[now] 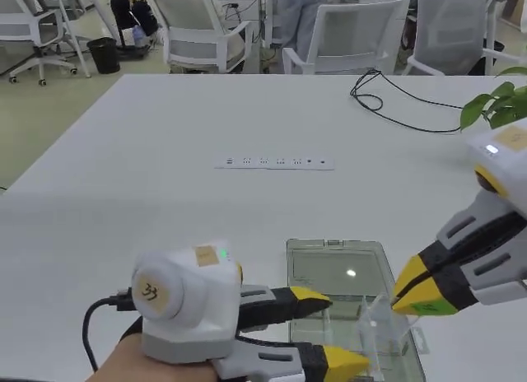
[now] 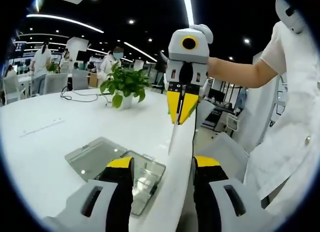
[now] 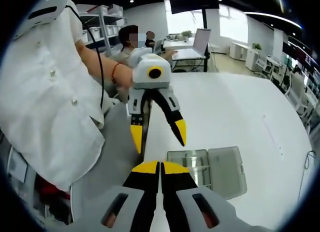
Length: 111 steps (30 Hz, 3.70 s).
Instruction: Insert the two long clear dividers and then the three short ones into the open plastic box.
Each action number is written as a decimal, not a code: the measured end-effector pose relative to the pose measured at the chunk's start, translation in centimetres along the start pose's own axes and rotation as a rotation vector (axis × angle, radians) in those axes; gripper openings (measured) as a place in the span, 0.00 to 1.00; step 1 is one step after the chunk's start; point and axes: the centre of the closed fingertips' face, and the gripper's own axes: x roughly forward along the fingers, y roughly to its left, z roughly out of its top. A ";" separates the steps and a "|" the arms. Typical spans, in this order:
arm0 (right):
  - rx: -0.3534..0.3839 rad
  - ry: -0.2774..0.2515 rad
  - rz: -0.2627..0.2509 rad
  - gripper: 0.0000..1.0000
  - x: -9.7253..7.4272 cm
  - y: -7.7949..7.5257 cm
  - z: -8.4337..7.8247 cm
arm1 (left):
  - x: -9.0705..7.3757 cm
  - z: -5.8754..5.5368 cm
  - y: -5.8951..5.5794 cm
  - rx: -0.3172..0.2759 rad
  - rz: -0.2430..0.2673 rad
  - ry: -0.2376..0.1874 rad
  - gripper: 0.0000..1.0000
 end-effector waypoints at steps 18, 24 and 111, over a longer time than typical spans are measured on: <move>0.025 0.046 -0.110 0.03 2.5 -4.1 -3.0 | -1.4 -2.4 2.7 0.047 0.083 0.060 0.86; 0.030 0.056 -0.119 0.03 3.5 -4.9 -3.8 | -1.7 -3.1 3.0 0.037 0.086 0.069 0.89; -0.047 0.263 -0.097 0.03 11.4 -7.0 -10.0 | -1.7 -6.8 4.0 0.042 0.096 0.179 1.00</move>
